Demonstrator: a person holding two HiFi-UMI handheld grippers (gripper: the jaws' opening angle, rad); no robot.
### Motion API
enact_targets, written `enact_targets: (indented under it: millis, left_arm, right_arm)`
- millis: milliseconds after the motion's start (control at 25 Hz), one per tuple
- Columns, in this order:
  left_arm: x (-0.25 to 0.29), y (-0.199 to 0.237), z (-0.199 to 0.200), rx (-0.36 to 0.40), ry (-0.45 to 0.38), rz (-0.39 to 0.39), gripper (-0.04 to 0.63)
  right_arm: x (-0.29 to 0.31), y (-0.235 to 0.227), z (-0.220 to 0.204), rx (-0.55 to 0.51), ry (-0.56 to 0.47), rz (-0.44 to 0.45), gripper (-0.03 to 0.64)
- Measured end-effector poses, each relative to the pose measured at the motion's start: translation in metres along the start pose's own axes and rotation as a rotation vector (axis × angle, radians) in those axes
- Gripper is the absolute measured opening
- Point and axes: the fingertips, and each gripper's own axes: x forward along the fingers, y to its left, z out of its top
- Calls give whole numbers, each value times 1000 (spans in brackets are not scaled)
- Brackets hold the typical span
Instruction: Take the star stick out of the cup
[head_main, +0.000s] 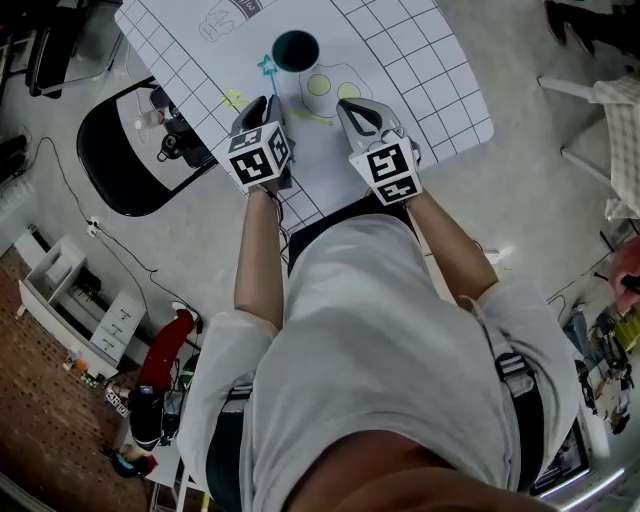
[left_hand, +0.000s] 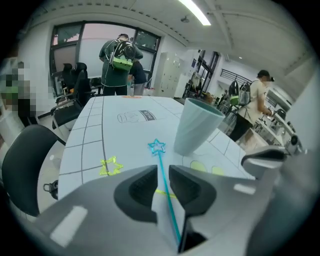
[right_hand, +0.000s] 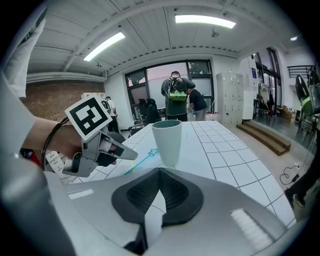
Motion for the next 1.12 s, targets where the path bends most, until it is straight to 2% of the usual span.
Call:
enact_targets:
  millis: [120, 280, 400, 640, 880, 1120]
  left_arm:
    - [-27, -13, 0, 19, -67, -15, 62]
    - [-84, -25, -12, 38, -194, -38, 9]
    - [-137, -29, -19, 53, -319, -44, 4]
    - [-260, -26, -41, 59, -539, -52, 3]
    - [-357, -21, -73, 77, -668, -73, 3]
    - [-408, -24, -115, 105, -737, -85, 3]
  right_arm:
    - [-16, 9, 1, -6, -38, -15, 0]
    - [-44, 41, 12, -6, -101, -25, 0]
    - [-69, 75, 41, 13, -193, -15, 0]
    - [-135, 167, 94, -75, -372, -60, -2]
    - [-198, 248, 111, -143, -470, -133, 0]
    - [-242, 297, 84, -164, -500, -140, 0]
